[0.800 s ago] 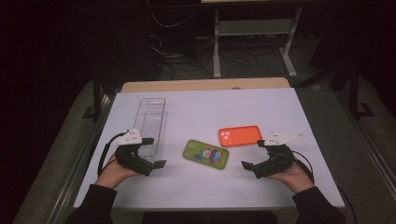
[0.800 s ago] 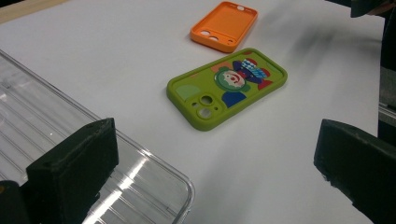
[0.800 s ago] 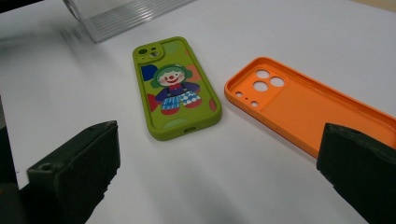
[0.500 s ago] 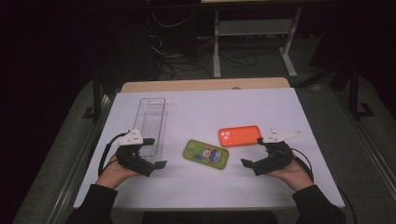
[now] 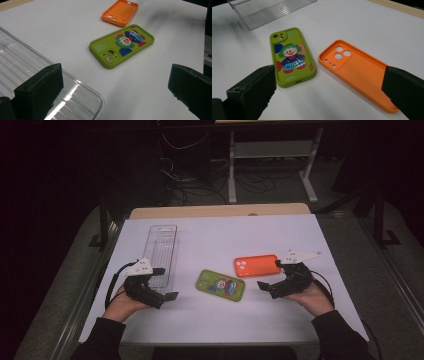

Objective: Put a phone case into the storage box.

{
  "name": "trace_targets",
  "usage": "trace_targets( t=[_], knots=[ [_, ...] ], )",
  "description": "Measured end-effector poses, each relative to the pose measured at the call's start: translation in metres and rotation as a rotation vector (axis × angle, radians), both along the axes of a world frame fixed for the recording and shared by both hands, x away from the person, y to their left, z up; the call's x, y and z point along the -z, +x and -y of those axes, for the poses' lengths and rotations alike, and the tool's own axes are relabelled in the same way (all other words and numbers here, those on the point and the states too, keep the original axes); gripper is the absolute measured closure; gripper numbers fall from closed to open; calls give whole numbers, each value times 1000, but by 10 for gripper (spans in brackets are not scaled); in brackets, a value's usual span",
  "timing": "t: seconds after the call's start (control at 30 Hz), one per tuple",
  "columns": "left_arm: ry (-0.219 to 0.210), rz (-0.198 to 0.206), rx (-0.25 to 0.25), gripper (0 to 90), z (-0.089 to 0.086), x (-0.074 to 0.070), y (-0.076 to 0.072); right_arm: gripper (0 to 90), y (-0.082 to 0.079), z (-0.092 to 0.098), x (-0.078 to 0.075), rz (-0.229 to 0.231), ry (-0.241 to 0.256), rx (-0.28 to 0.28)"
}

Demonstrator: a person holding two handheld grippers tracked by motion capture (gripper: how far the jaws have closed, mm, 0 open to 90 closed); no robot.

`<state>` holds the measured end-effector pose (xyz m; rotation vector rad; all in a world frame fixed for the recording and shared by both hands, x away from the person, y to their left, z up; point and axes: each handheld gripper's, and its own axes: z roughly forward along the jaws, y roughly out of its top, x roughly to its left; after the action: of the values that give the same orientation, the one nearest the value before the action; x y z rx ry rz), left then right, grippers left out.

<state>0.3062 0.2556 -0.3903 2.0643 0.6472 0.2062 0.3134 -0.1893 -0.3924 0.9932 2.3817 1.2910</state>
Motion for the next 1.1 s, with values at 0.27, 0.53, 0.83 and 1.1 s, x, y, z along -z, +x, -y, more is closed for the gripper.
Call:
trace_targets(
  t=[0.27, 0.53, 0.83, 1.1],
  knots=[
    [-2, 3, 2, 0, 0, 1, 1, 0, 10, 2, -3, 2, -1, 9],
    [-9, -5, -8, 0, -1, 0, 2, 0, 25, 4, -7, -9, 1, 36],
    [-8, -6, -10, 0, 0, 0, 2, 0, 45, 7, -10, -14, -27, 74],
    [2, 3, 0, 0, 0, 1, 4, 78, 68, 7, -5, -74, -54, 89]
  ],
)
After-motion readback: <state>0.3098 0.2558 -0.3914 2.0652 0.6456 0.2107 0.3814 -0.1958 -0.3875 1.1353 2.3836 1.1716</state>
